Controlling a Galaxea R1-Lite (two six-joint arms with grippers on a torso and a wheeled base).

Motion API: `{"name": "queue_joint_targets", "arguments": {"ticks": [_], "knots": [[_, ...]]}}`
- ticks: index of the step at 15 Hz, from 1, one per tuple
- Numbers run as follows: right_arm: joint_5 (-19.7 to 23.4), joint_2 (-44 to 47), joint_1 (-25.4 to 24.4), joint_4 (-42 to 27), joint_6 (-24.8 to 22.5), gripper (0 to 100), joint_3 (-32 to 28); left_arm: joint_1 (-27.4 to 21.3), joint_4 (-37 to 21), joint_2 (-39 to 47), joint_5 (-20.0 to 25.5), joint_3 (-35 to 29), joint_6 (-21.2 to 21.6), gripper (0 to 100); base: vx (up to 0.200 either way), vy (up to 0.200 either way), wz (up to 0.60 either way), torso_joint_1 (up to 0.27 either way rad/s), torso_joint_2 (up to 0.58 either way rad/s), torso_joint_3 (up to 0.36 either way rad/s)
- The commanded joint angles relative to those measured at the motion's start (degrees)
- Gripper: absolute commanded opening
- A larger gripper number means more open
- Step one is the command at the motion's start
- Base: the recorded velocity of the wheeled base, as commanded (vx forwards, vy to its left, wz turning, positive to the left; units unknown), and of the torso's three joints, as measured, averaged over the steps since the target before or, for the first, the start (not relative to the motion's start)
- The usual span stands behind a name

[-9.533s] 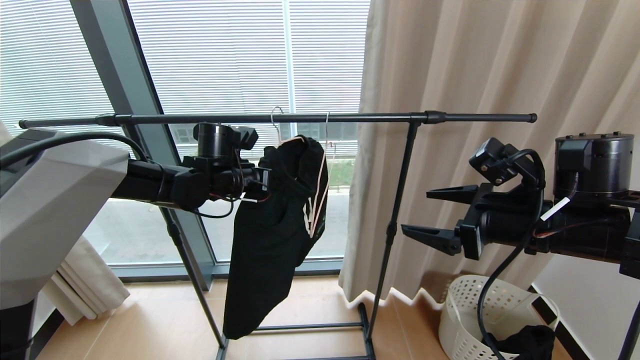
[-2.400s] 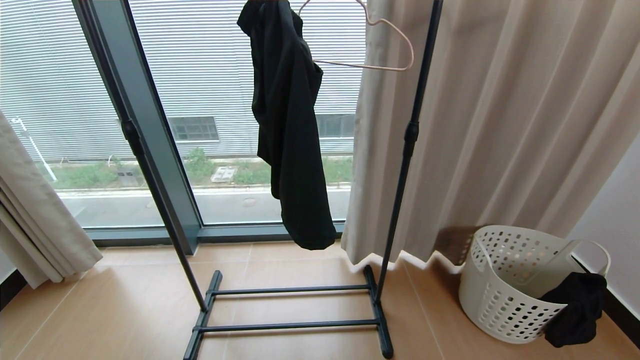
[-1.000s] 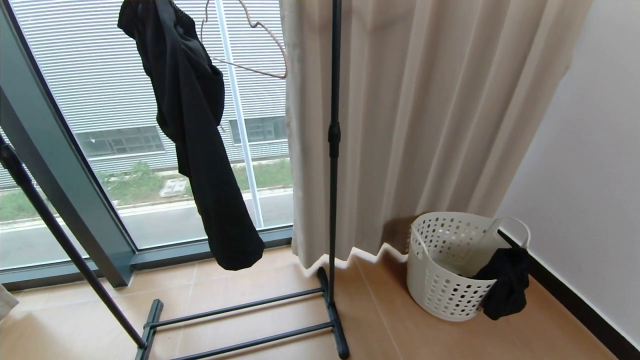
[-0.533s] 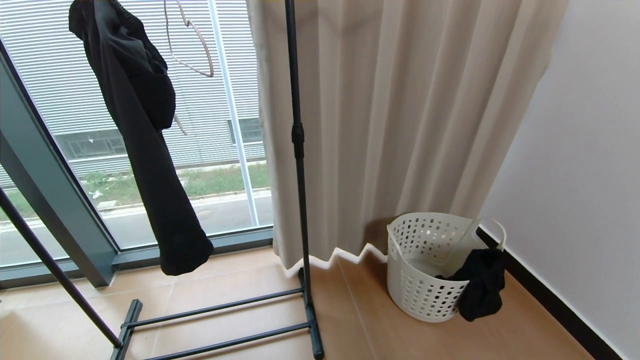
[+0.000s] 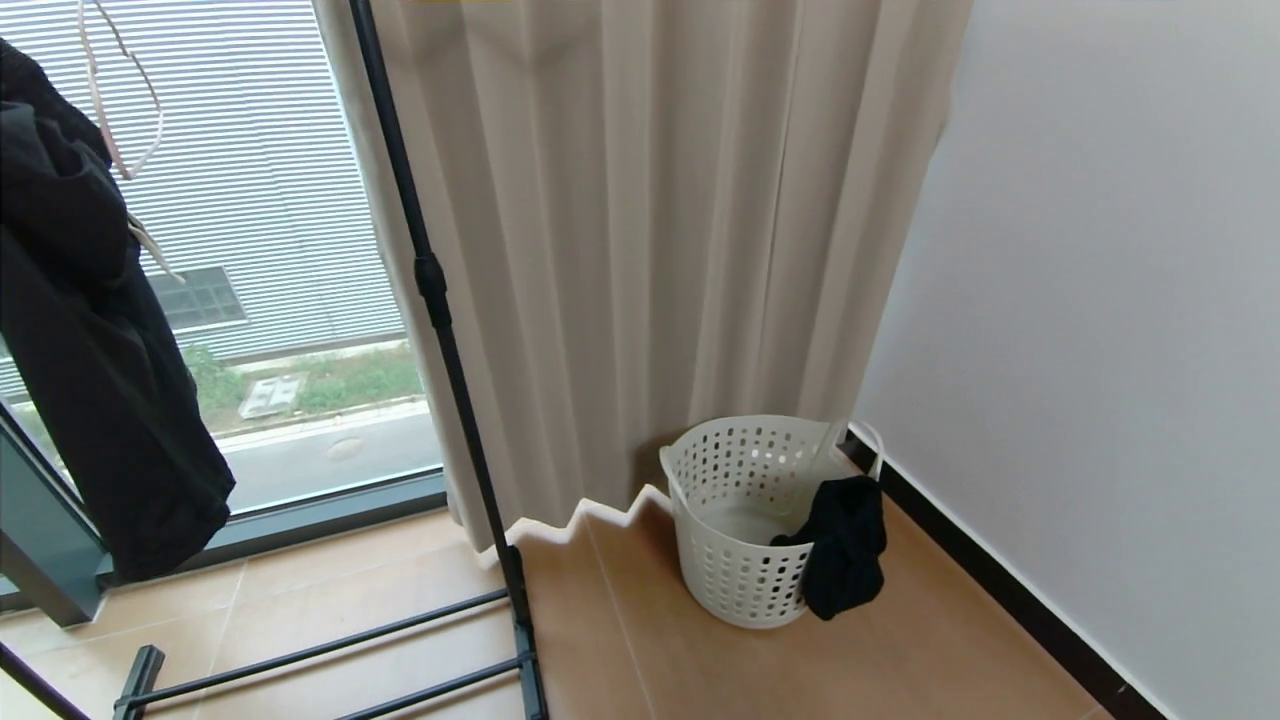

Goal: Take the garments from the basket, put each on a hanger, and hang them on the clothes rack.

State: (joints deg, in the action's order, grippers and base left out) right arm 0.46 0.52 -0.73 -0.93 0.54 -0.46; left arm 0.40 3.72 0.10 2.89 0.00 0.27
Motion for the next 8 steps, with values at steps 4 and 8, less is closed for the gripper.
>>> {"name": "queue_joint_targets", "arguments": {"ticks": [4, 8], "knots": [[-0.02, 0.09, 0.03, -0.04, -0.01, 100, 0.02, 0.04, 0.06, 0.08, -0.08, 0.0, 0.0, 100, 0.1, 0.0, 0.0, 0.001, 0.0, 0.001], [0.06, 0.09, 0.03, -0.04, -0.01, 100, 0.02, 0.04, 0.06, 0.08, -0.08, 0.0, 0.0, 100, 0.0, -0.1, 0.0, 0.0, 0.0, 0.0]]}}
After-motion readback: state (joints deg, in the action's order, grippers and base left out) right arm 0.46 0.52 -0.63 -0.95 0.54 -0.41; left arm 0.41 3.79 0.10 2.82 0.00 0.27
